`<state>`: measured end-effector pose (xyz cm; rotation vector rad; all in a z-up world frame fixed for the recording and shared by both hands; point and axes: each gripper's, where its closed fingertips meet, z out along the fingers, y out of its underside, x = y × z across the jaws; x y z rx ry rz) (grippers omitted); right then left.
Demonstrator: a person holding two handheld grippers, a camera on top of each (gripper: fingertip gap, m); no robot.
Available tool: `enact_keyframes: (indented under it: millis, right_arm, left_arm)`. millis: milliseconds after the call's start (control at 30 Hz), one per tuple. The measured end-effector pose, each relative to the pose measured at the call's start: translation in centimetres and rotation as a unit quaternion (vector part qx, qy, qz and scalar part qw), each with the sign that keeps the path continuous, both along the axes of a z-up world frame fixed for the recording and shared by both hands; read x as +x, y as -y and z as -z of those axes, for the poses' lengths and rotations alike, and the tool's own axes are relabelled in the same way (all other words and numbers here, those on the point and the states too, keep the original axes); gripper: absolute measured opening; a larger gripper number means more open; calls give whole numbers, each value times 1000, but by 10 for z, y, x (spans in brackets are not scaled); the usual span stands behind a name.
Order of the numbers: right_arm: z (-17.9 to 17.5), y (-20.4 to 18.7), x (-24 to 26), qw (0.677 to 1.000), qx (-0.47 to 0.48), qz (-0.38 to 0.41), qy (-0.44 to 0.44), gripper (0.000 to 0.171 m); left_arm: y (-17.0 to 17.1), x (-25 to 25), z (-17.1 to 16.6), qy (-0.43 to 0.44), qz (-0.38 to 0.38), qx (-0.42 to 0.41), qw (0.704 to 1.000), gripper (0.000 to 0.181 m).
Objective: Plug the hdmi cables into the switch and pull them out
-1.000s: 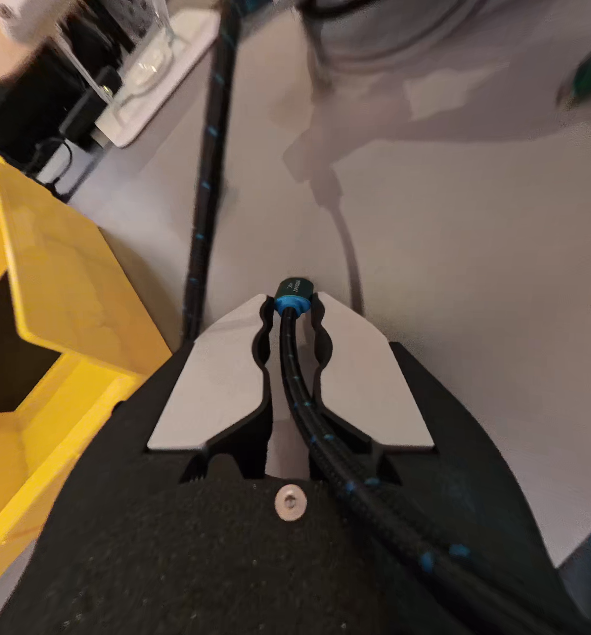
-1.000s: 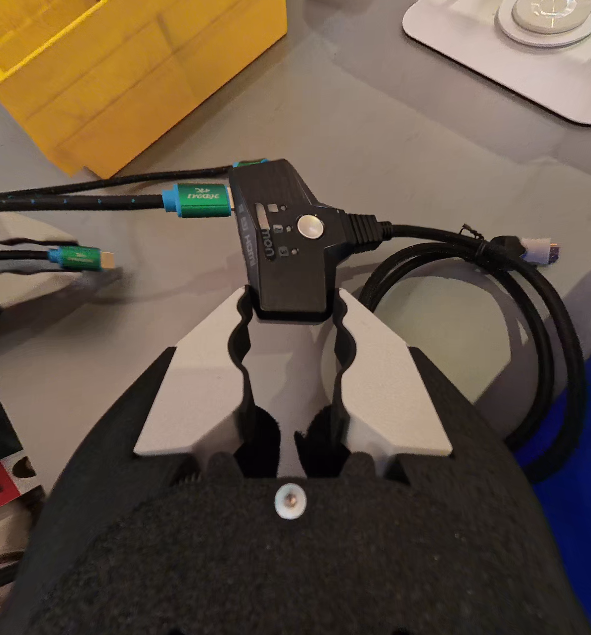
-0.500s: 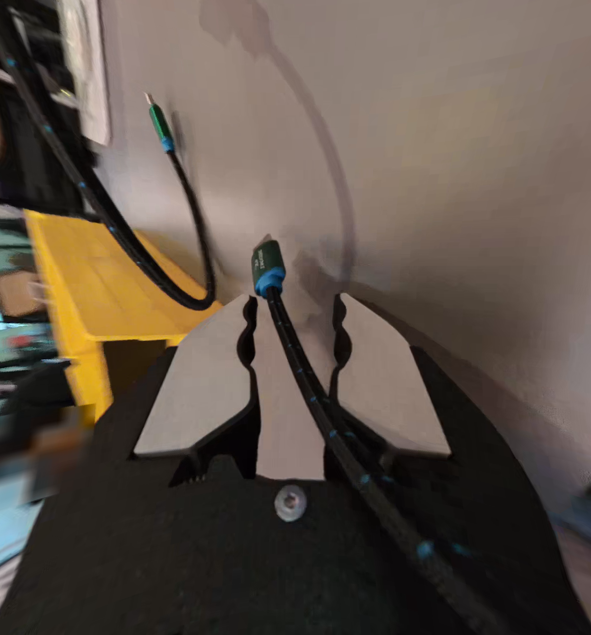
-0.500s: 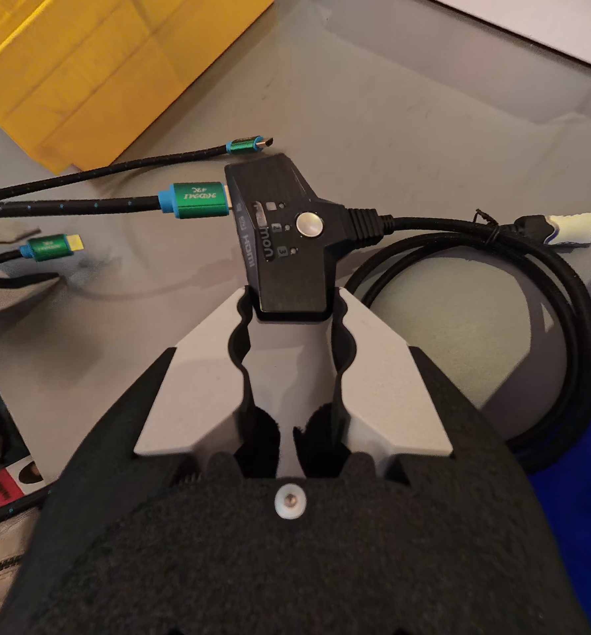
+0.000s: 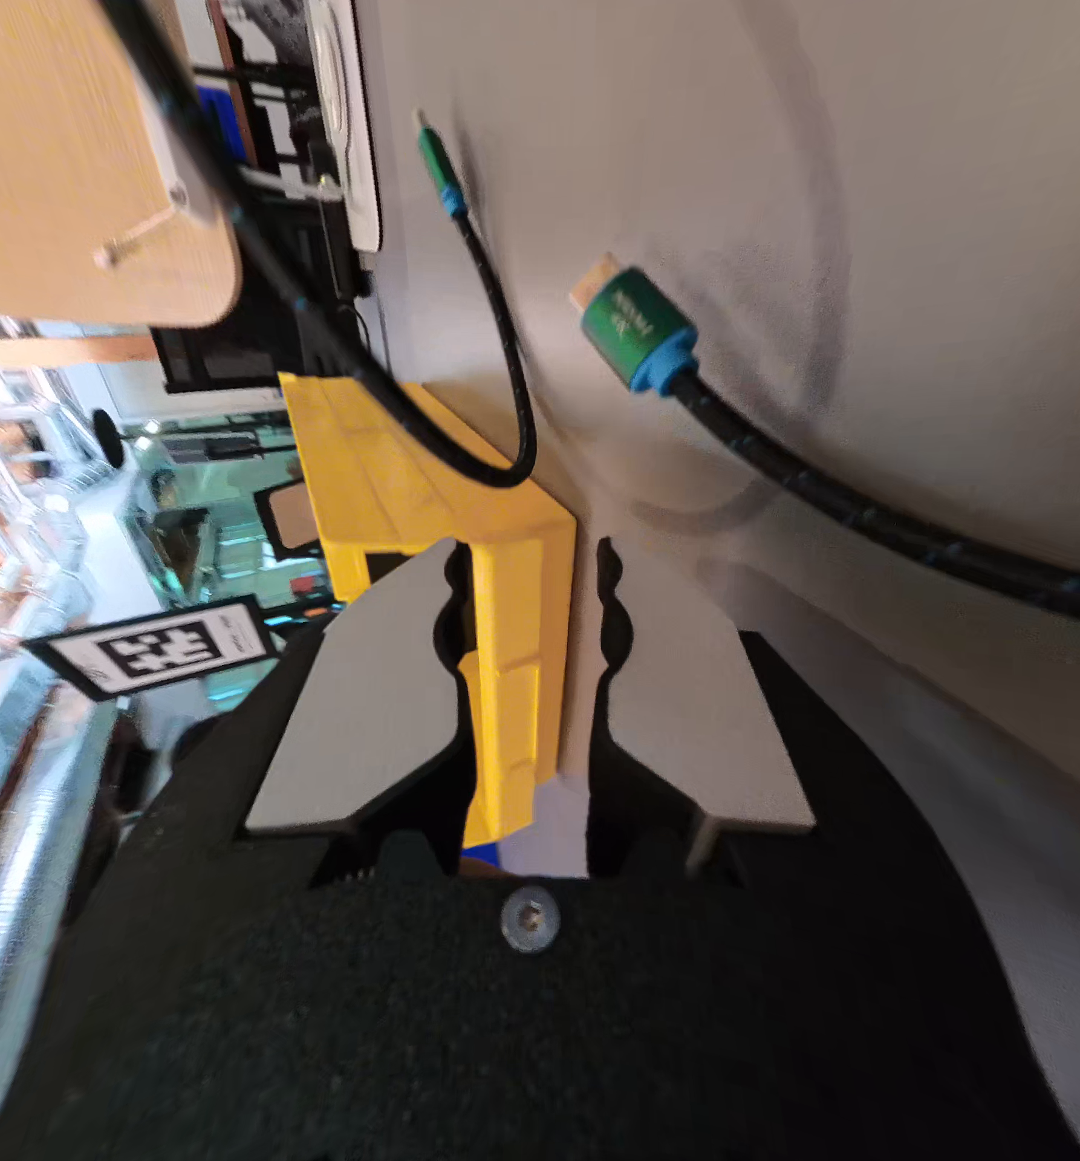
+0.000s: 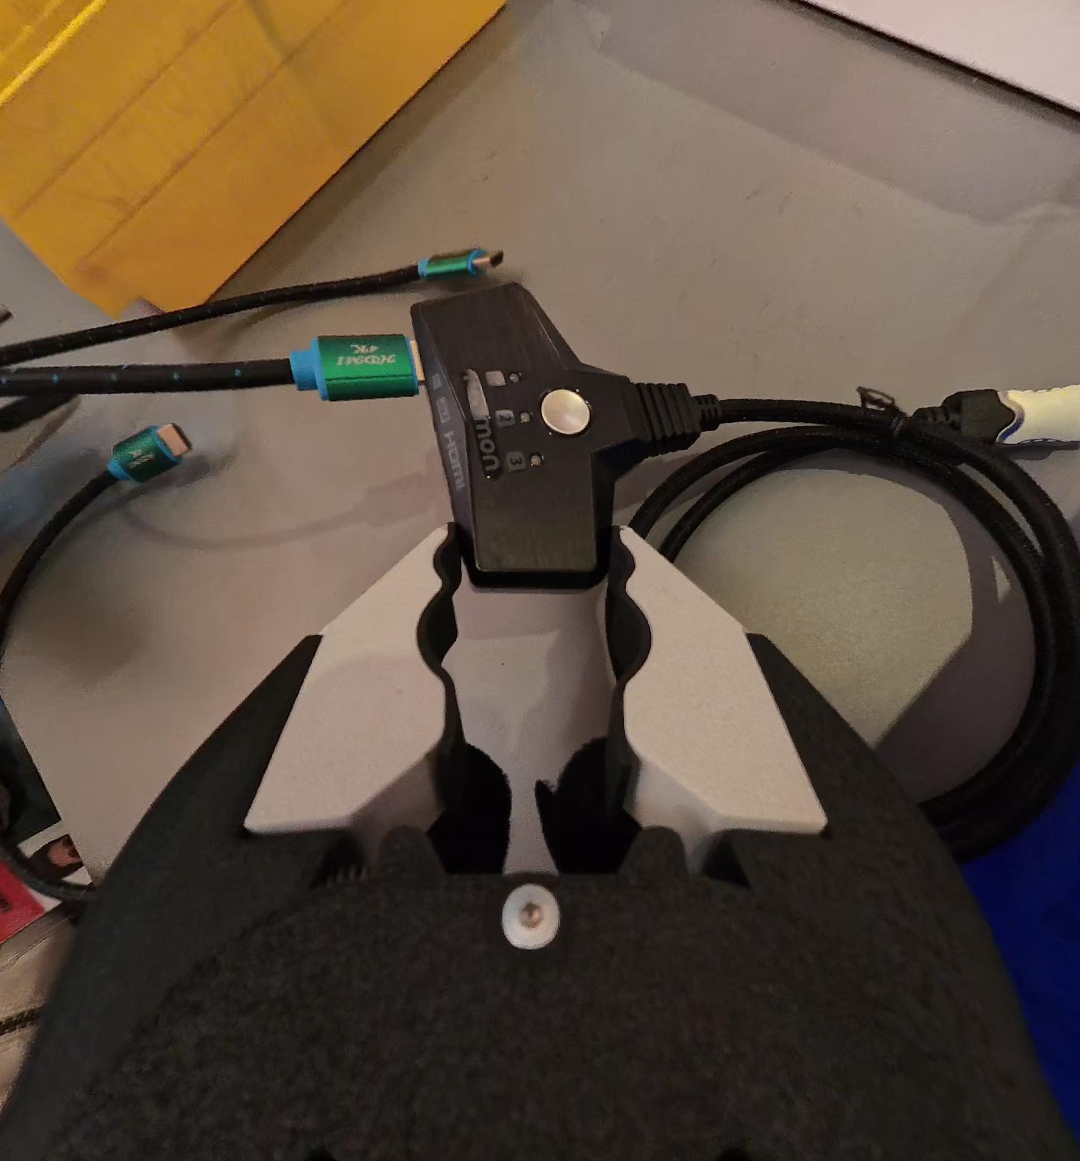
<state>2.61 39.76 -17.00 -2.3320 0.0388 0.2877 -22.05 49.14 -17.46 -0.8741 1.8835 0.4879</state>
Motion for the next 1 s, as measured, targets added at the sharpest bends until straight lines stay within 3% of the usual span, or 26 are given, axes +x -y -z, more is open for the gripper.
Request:
enact_keyframes:
  millis: [100, 167, 267, 333, 367, 500, 567, 633, 733, 867, 1000]
  right_arm:
    - [-6, 1, 0, 1000, 4, 0, 0, 46]
    - [-10, 3, -4, 1000, -1, -1, -8, 46]
    - [-17, 4, -12, 1000, -13, -7, -26, 46]
    - [-20, 4, -14, 1000, -15, -4, -18, 46]
    - [-19, 4, -15, 1000, -19, -1, -13, 46]
    - [-16, 6, -19, 1000, -30, 8, -5, 46]
    - [-17, 6, -21, 999, -28, 16, -8, 46]
    - [-17, 7, -21, 999, -23, 25, -10, 46]
    - [-16, 5, -21, 999, -14, 30, -3, 46]
    - [-16, -2, -19, 999, 26, 14, 20, 46]
    - [-31, -12, -22, 982, 150, -40, 110, 43]
  left_arm:
    - [4, -4, -18, 60, -12, -109, 992, 39]
    - [24, 3, -42, 117, 12, -218, 969, 38]
    - [68, 30, -97, 207, 82, -389, 894, 40]
    - [90, 53, -119, 216, 105, -464, 852, 51]
    - [90, 66, -122, 211, 99, -462, 856, 56]
    - [67, 111, -109, 143, 50, -348, 925, 59]
    - [67, 121, -86, 85, 34, -341, 936, 53]
    - [57, 129, -72, 84, 0, -333, 939, 45]
    - [51, 134, -58, 75, -26, -359, 930, 9]
    - [53, 133, -58, 81, -26, -389, 917, 5]
    - [53, 131, -70, 113, -23, -450, 885, 5]
